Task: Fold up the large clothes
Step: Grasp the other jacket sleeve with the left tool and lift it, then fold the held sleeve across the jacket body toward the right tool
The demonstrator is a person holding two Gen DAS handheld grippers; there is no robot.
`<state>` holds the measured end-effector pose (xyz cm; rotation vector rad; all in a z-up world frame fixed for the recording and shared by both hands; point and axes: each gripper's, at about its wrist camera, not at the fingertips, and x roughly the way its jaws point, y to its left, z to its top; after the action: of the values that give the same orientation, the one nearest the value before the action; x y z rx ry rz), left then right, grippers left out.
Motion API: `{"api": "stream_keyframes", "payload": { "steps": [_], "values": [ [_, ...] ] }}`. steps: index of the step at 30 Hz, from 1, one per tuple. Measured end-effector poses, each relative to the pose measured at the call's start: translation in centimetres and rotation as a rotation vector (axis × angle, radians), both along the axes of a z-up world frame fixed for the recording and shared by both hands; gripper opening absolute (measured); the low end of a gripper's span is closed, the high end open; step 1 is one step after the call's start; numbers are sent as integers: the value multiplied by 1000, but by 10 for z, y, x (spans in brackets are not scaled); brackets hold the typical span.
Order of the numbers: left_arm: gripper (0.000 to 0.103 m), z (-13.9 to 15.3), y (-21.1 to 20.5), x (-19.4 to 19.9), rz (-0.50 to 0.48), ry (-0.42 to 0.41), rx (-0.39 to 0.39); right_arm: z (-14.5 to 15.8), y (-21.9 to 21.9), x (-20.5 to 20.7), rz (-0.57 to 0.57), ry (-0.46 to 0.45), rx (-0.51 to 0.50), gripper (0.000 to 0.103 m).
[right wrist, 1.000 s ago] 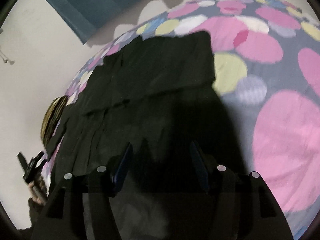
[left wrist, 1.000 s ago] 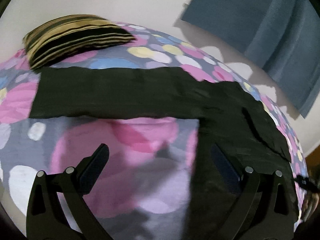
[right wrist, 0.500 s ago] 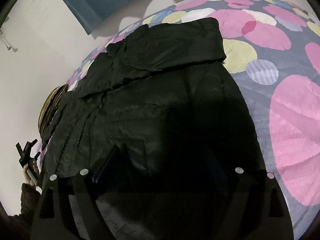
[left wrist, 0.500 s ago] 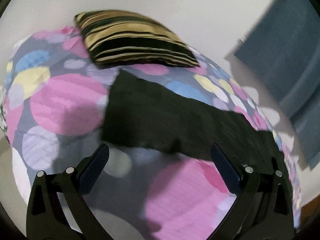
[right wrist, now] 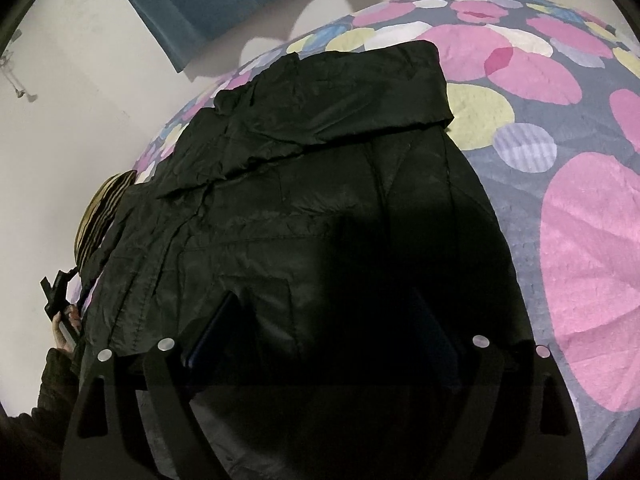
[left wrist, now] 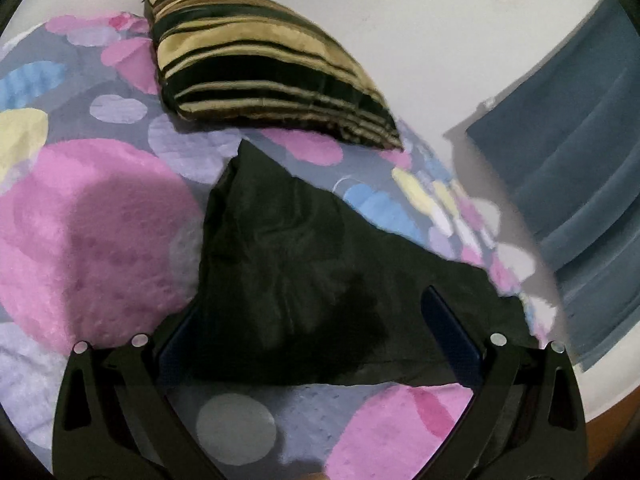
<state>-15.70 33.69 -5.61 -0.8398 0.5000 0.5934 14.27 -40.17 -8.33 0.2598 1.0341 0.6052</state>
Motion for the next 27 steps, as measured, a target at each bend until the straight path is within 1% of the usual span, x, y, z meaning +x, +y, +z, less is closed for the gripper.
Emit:
{"api": "stream_keyframes", "payload": {
  "steps": [1,2,4,5,6,8,9,11,13,15,17,20,23,27],
  "values": [
    [101,0,-1,4,-7,26,3,0,0,0,-1,-2,1,86],
    [101,0,0,5,-10,35,1,-1,0,0,-2,-3,2,86],
    [101,1,4,4,-5,36,-32,-1,0,0,-4,-6,5,86],
    [98,2,6,3,3,30,-50,-1,0,0,-5,-7,7,86],
    [94,2,8,0,36,27,-73,-1,-1,0,-5,-8,8,86],
    [66,1,11,-2,71,45,-83,-1,-1,0,-5,-9,9,86],
    [58,0,13,-2,83,66,-80,-1,-1,0,-5,-9,9,86],
    [29,-1,15,-2,91,100,-66,-1,-2,0,-5,-9,8,86],
    [13,-3,17,-1,86,108,-81,-1,-1,0,-6,-11,4,86],
    [10,1,16,0,90,95,-83,-1,-1,0,-8,-13,2,86],
    [8,11,10,2,85,85,-58,0,0,0,-8,-15,0,86],
    [8,35,-5,12,51,49,-12,0,1,0,-9,-16,0,86],
    [8,68,-29,33,-24,-13,38,-1,0,0,-8,-18,-1,86],
    [8,103,-68,70,-141,-55,95,-1,1,0,-9,-22,-2,86]
  ]
}}
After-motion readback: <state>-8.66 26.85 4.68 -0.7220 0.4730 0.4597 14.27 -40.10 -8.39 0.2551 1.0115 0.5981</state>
